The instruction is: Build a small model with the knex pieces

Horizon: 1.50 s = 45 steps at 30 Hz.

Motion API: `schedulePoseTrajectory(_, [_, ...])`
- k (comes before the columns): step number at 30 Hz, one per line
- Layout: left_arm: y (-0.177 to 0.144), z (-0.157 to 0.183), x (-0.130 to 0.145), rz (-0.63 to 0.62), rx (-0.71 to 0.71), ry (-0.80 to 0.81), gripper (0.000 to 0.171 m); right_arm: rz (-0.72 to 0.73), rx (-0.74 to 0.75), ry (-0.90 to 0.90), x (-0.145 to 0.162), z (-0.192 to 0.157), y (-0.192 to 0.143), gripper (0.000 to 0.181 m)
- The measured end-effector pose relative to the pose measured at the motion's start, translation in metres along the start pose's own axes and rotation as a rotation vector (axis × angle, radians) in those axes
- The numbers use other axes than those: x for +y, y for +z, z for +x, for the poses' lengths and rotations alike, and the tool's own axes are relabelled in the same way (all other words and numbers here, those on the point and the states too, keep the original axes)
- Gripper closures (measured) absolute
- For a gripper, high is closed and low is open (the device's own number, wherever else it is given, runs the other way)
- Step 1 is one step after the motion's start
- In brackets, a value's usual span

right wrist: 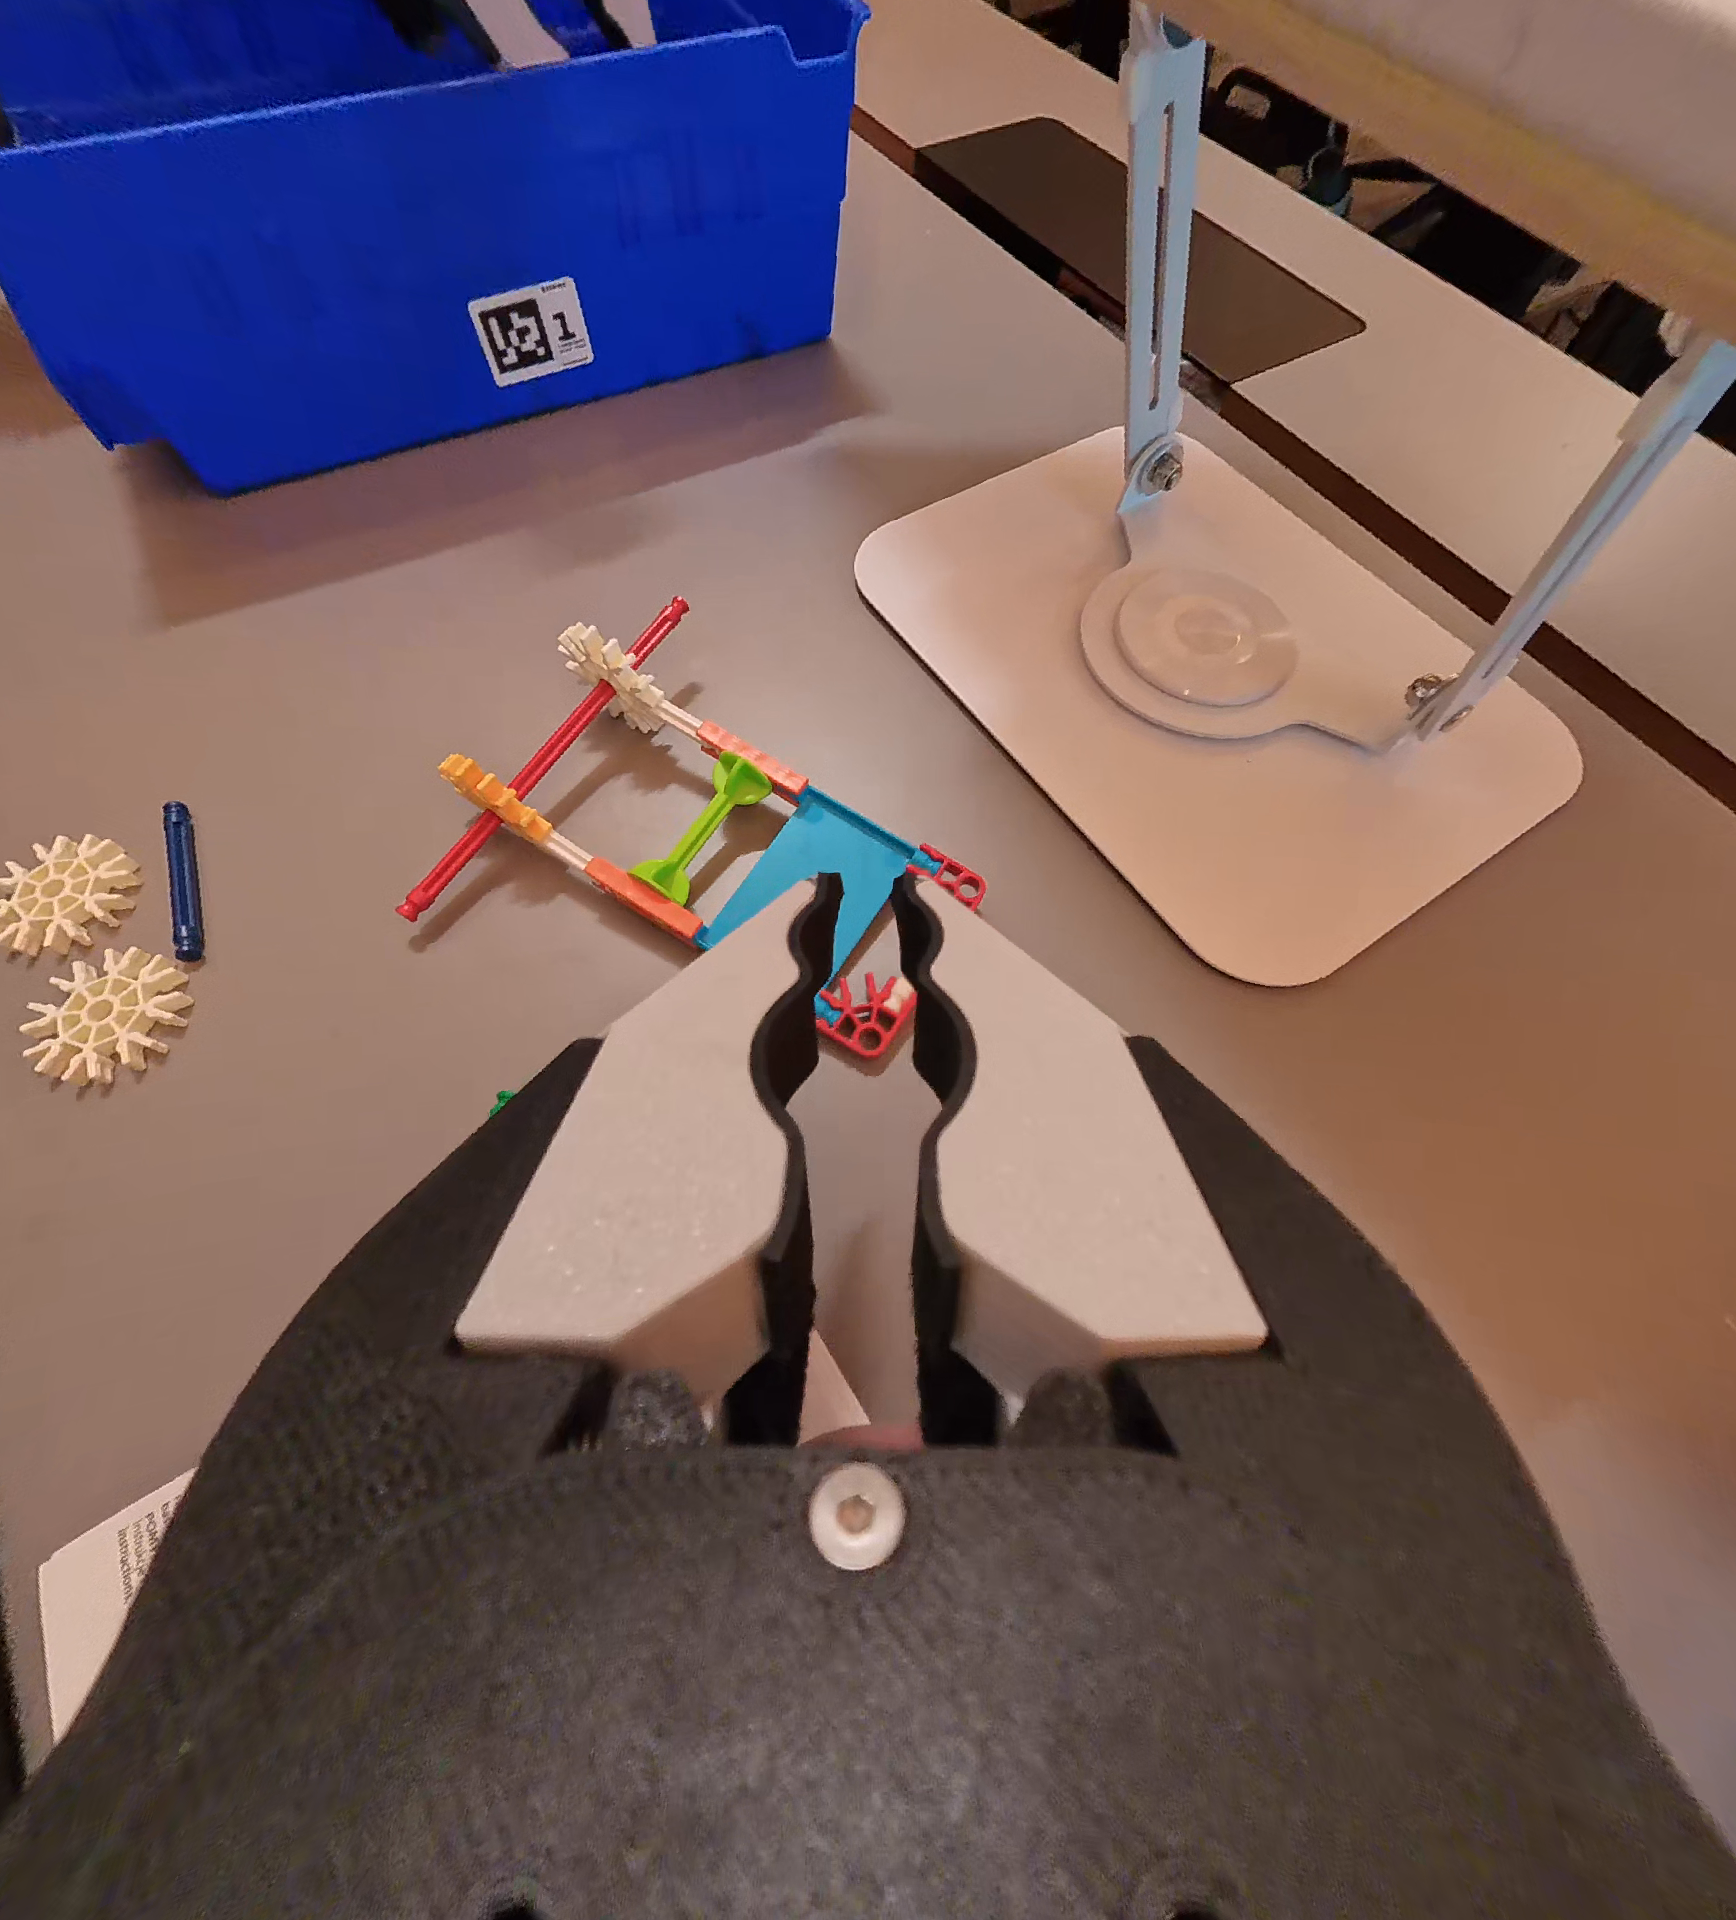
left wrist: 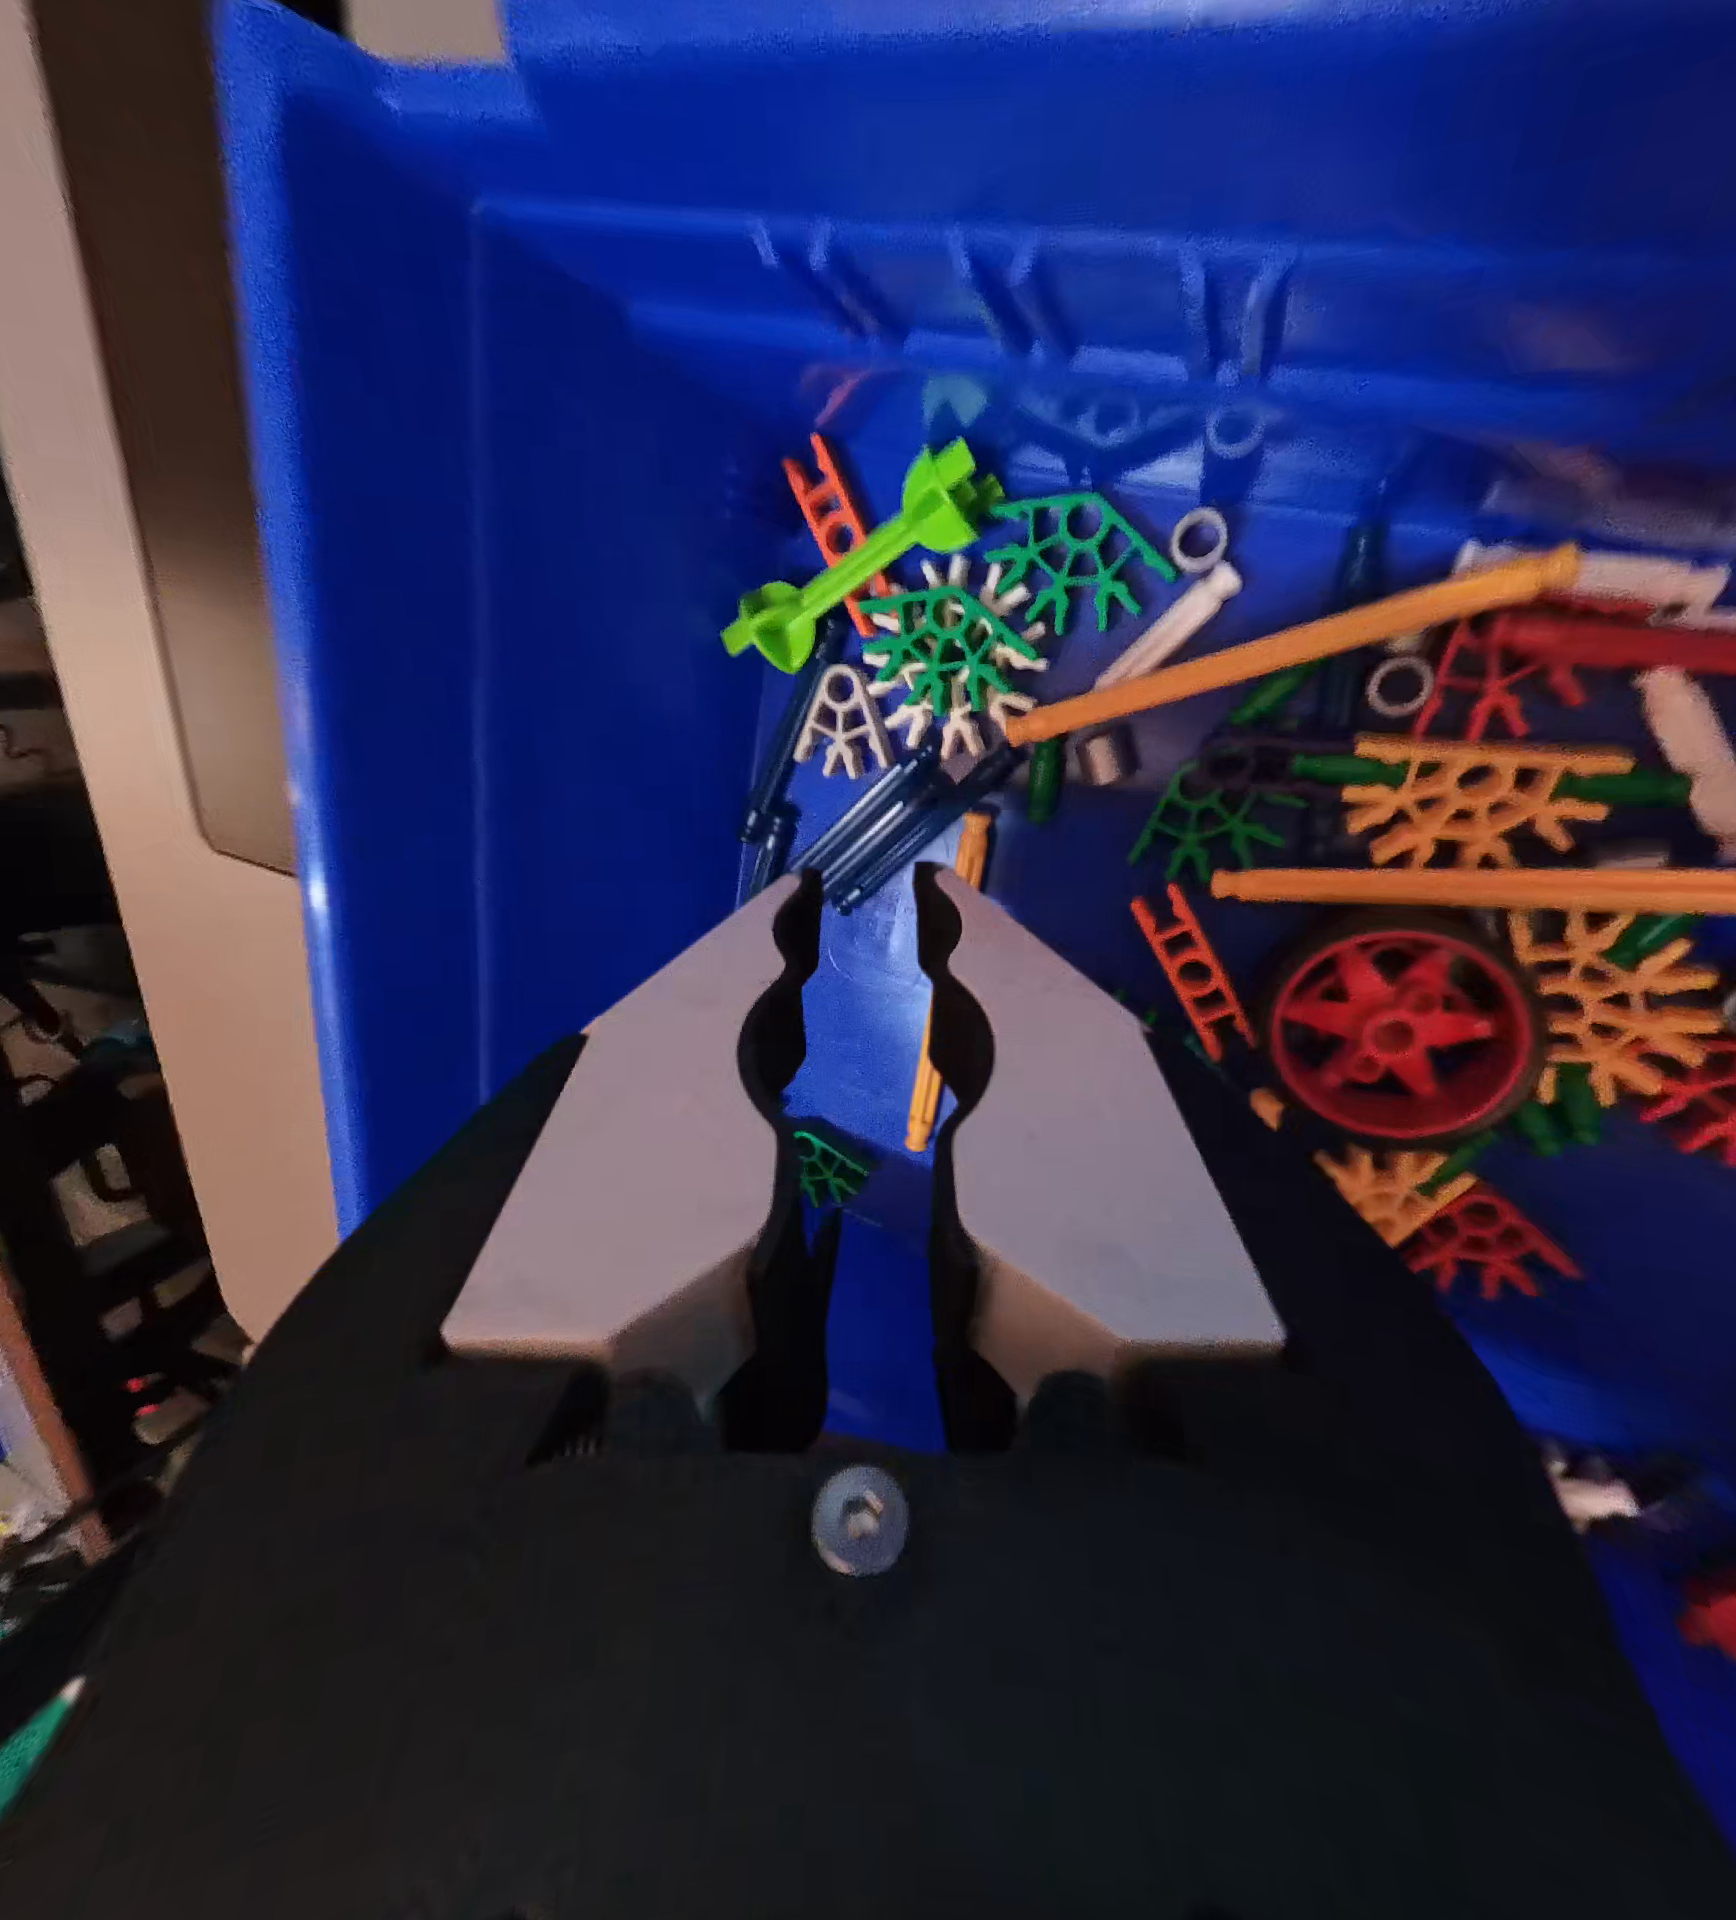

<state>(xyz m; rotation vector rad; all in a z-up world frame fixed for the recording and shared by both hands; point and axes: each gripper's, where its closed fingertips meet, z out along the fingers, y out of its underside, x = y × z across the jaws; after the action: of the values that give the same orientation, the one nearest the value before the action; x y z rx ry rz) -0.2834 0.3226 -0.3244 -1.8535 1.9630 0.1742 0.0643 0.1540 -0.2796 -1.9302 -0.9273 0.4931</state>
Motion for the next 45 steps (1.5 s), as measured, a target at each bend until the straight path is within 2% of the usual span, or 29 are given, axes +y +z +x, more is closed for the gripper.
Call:
schedulePoseTrajectory(5, [0.018, -0.003, 0.013, -0.054, 0.056, 0.11, 0.149, 0.017, 0.013, -0.018, -0.005, 0.0, -0.005, 0.172])
schedulePoseTrajectory(9, [0.028, 0.007, 0.009, -0.048, 0.166, 0.104, 0.146, 0.022, 0.017, -0.03, -0.006, 0.0, -0.008, 0.172])
schedulePoseTrajectory(10, [0.029, 0.009, 0.006, -0.039, 0.183, 0.102, 0.15, 0.023, 0.017, -0.032, -0.006, 0.0, -0.008, 0.172])
schedulePoseTrajectory(17, [0.032, 0.005, 0.004, -0.037, 0.26, 0.058, 0.149, 0.028, 0.017, -0.038, -0.007, 0.001, -0.01, 0.172])
schedulePoseTrajectory(23, [0.027, 0.012, 0.007, -0.048, 0.221, -0.001, 0.156, 0.037, 0.019, -0.038, -0.009, 0.002, -0.013, 0.172])
schedulePoseTrajectory(25, [0.022, 0.022, 0.007, -0.042, 0.27, -0.008, 0.167, 0.036, 0.018, -0.041, -0.008, 0.002, -0.013, 0.172])
schedulePoseTrajectory(28, [0.027, 0.017, 0.009, -0.062, 0.22, -0.008, 0.165, 0.035, 0.017, -0.044, -0.009, 0.001, -0.013, 0.172])
schedulePoseTrajectory(40, [0.025, 0.021, 0.009, -0.07, 0.233, -0.016, 0.169, 0.058, 0.037, -0.033, -0.013, 0.008, -0.021, 0.172])
schedulePoseTrajectory(43, [0.013, 0.016, 0.006, -0.041, 0.198, -0.043, 0.168, 0.066, 0.034, -0.029, -0.015, 0.008, -0.022, 0.173])
schedulePoseTrajectory(45, [-0.006, 0.009, 0.003, -0.012, 0.155, -0.063, 0.168, 0.07, 0.035, -0.026, -0.016, 0.008, -0.022, 0.173])
